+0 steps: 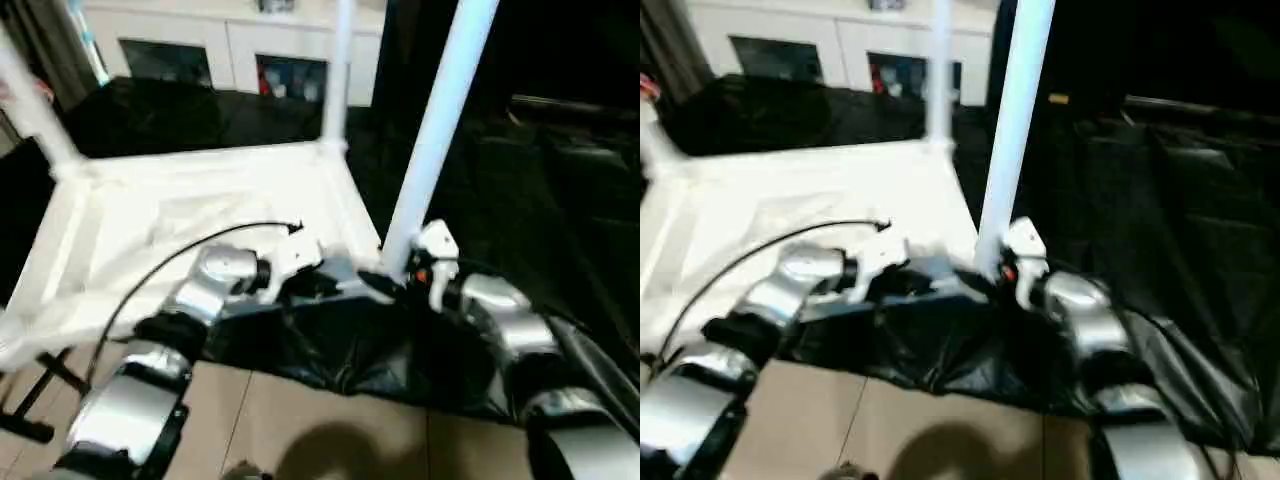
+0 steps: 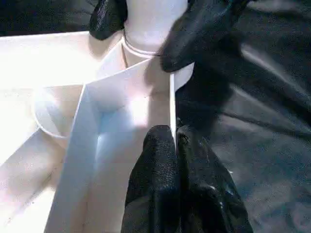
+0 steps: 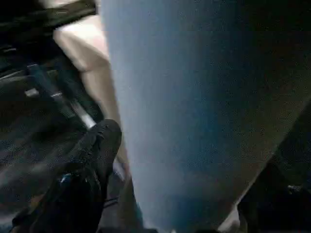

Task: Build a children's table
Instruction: Rotate leg to tighten

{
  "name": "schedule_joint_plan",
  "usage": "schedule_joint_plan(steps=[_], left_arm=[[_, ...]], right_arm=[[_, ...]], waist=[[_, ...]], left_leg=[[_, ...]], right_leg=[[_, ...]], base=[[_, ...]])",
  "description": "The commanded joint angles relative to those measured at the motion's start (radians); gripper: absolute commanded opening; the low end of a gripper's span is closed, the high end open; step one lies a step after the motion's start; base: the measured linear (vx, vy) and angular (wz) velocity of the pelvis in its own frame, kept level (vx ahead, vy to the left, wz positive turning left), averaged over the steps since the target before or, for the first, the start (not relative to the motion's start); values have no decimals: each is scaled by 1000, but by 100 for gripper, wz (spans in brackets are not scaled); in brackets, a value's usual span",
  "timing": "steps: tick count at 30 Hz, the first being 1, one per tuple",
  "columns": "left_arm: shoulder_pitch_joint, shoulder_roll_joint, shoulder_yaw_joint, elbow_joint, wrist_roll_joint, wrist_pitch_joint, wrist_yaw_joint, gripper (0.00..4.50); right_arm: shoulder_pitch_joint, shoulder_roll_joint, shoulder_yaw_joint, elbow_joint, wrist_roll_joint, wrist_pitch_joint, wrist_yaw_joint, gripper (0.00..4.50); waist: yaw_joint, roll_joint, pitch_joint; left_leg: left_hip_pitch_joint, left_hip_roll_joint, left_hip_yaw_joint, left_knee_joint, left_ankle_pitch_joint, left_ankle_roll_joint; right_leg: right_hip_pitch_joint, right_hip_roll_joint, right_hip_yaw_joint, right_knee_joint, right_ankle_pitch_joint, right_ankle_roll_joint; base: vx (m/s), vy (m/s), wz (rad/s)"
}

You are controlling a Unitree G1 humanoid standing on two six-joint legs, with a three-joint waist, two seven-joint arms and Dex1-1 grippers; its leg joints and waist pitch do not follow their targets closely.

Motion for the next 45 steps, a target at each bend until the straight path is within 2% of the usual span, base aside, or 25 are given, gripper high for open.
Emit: schedule_joint_plan(steps=[1, 5, 7, 9, 12, 13, 14, 17, 22, 27, 32, 34, 36, 38, 41, 42, 43, 44, 45], left_arm=[[-9, -20, -16, -43, -29, -27, -25, 0], [-10, -1, -8, -43, -46, -27, -71, 0], [-10, 6, -8, -44, -52, -27, -95, 0], [-9, 13, -8, -47, -53, -27, -112, 0], [-10, 23, -7, -44, -53, -32, -128, 0], [-11, 24, -6, -43, -53, -32, -131, 0], [-11, 27, -6, -42, -52, -34, -134, 0], [-14, 34, -5, -37, -49, -37, -138, 0], [-9, 39, -3, -41, -49, -38, -135, 0], [-3, 28, 2, -41, -41, -41, -87, 0], [-13, -15, 2, -23, -10, -29, 42, 0], [-21, -37, -4, -5, 11, -24, 102, 0], [-37, -78, -6, 21, 29, -10, 184, 0], [-45, -100, -3, 33, 32, -3, 223, 0], [-57, -134, -2, 46, 37, 4, 278, 0], [-71, -172, 1, 57, 47, 6, 358, 0], [-76, -186, 3, 61, 50, 6, 387, 0], [-81, -202, 4, 65, 55, 5, 417, 0], [-82, -208, 4, 67, 57, 4, 426, 0]], right_arm=[[26, 11, 83, -54, 13, 48, 127, 350], [62, -33, 110, -144, 39, 129, 243, 350], [75, -54, 126, -181, 51, 167, 280, 318], [84, -67, 133, -209, 56, 190, 300, 318], [95, -77, 140, -232, 51, 201, 309, 288], [97, -79, 141, -236, 50, 203, 310, 280], [99, -80, 142, -242, 50, 209, 312, 278], [109, -86, 145, -266, 52, 228, 312, 262], [119, -86, 151, -291, 54, 248, 305, 257], [137, -65, 143, -301, 60, 249, 268, 256], [136, 17, 88, -229, 14, 171, 48, 251], [120, 55, 63, -173, -6, 156, -67, 249], [93, 115, 25, -103, -12, 152, -210, 249], [78, 146, 7, -72, -9, 155, -274, 249], [48, 195, -20, -19, -8, 149, -384, 249], [3, 251, -53, 51, -17, 132, -530, 249], [-13, 268, -62, 73, -22, 125, -577, 249], [-32, 289, -70, 98, -24, 114, -617, 249], [-40, 298, -74, 109, -23, 109, -624, 249]], waist=[[3, -5, -62], [15, -5, -63], [20, -5, -62], [23, -5, -63], [24, -5, -63], [24, 0, -63], [23, -3, -64], [24, -3, -63], [26, -1, -64], [26, -2, -63], [19, -3, -59], [7, -3, -54], [3, -3, -55], [-8, -4, -52], [-20, -2, -51], [-21, 0, -52], [-28, 0, -52], [-28, -3, -53], [-28, 0, -53]], left_leg=[[17, 57, -24, -70, -209, 69], [18, 58, -24, -69, -199, 68], [17, 58, -24, -70, -195, 68], [17, 58, -25, -71, -191, 62], [17, 58, -25, -70, -198, 57], [17, 58, -26, -71, -202, 53], [18, 58, -25, -71, -203, 49], [17, 58, -26, -71, -200, 46], [18, 58, -26, -70, -193, 47], [18, 58, -26, -71, -207, 40], [19, 58, -28, -75, -232, 20], [25, 53, -32, -80, -276, -1], [23, 54, -34, -81, -276, -6], [29, 50, -36, -82, -308, -12], [27, 49, -38, -83, -314, -10], [26, 51, -38, -84, -308, -11], [31, 50, -39, -85, -320, -26], [29, 49, -40, -85, -317, -25], [31, 49, -37, -84, -315, -18]], right_leg=[[47, -98, 52, -77, -210, -220], [46, -99, 52, -75, -208, -213], [46, -99, 53, -76, -207, -212], [45, -99, 52, -76, -209, -209], [44, -100, 53, -76, -210, -208], [44, -102, 53, -76, -218, -206], [44, -101, 52, -77, -221, -204], [45, -101, 52, -76, -217, -203], [44, -100, 52, -73, -192, -209], [45, -100, 52, -77, -216, -203], [40, -103, 53, -81, -266, -191], [38, -106, 52, -97, -394, -161], [38, -107, 53, -99, -414, -151], [34, -106, 52, -108, -464, -137], [33, -106, 53, -110, -478, -133], [32, -107, 54, -109, -468, -134], [28, -105, 53, -108, -469, -140], [33, -105, 51, -108, -462, -138], [29, -104, 55, -109, -442, -142]], base=[[0, 0, 0], [0, 0, 0], [0, 0, 0], [0, 0, 0], [0, 0, 0], [0, 0, 0], [0, 0, 0], [0, 0, 0], [0, 0, 0], [0, 0, 0], [0, 0, 0], [0, 0, 0], [0, 0, 0], [0, 0, 0], [0, 0, 0], [0, 0, 0], [0, 0, 0], [0, 0, 0], [0, 0, 0]])
